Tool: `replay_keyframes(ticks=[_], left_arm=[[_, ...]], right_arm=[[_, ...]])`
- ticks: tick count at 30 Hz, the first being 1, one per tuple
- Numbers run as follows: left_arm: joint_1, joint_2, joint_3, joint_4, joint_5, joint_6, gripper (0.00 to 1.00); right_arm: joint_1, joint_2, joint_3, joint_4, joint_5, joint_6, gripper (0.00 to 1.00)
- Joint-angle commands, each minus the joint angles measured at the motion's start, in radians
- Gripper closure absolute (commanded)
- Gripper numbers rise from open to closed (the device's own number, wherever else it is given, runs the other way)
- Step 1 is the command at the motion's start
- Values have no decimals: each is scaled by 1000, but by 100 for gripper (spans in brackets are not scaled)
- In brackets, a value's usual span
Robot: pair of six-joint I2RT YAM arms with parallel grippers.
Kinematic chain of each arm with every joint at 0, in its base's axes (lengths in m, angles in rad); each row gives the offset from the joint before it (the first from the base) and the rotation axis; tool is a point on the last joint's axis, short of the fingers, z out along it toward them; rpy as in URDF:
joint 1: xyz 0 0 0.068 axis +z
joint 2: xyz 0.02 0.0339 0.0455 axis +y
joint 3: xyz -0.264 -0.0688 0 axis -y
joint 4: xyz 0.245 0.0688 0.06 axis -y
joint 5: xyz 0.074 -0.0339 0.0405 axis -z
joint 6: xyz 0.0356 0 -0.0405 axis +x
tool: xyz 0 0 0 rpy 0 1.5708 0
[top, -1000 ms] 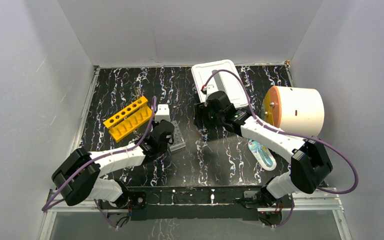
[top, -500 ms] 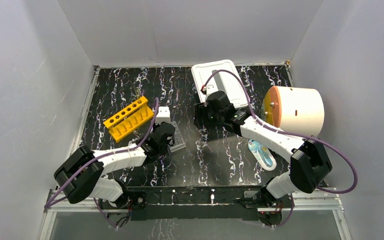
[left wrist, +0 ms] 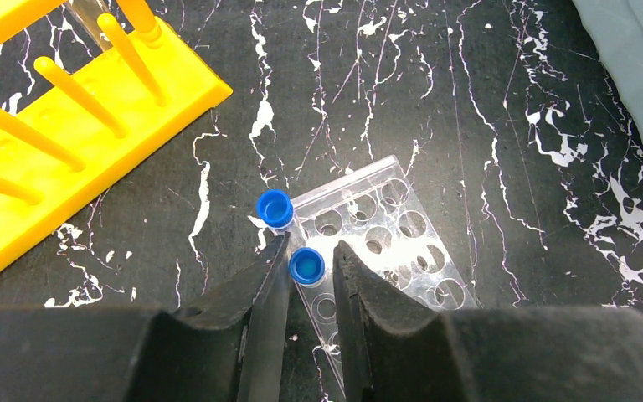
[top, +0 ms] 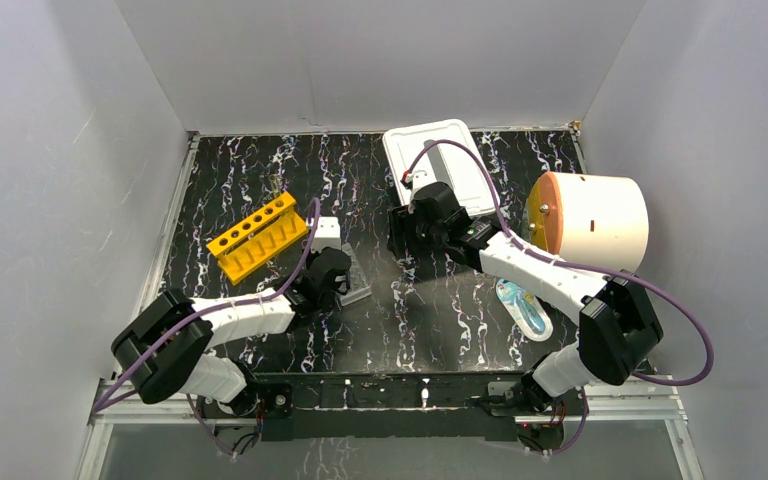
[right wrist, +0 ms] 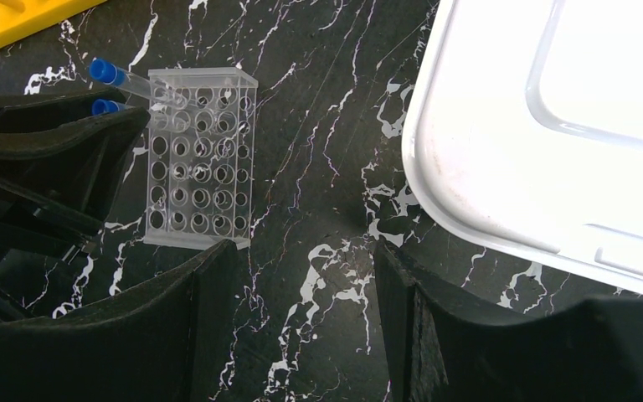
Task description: Organize the chemistry lab equipment
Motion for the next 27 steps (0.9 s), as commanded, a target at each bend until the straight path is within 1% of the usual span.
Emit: replay_keyframes(ticks=[1, 7, 10, 14, 18, 20, 22, 24, 25, 27], left_arm=[[-6, -22, -8, 26, -44, -27, 73], [-6, -89, 1, -3, -64, -31, 61], [-7, -139, 39, -37, -56, -26, 56], [-6, -194, 113, -126, -39, -21, 49], [-5, -232, 216, -280, -36, -29, 41], [-7, -253, 274, -374, -33, -39, 34], [-6, -284, 337, -483, 13, -34, 26], [-6, -317, 394, -586, 66, -44, 5], [-6, -334, 418, -631, 82, -41, 2], [-6, -358, 484, -757, 83, -83, 2]], right_arm=[[-3, -3, 48, 13, -7, 13, 31], [-3, -3, 49, 13, -10, 14, 31], [-3, -2, 50, 14, -13, 14, 31], [-3, -3, 56, 22, -22, 7, 31], [-3, -6, 66, 29, -49, -11, 30], [-3, -14, 68, 32, -55, -20, 30], [-3, -26, 73, 29, -44, -25, 29], [-3, -44, 87, 12, -26, -25, 27], [-3, -52, 105, -6, -13, -22, 24], [-2, -73, 132, -48, 7, -20, 18]])
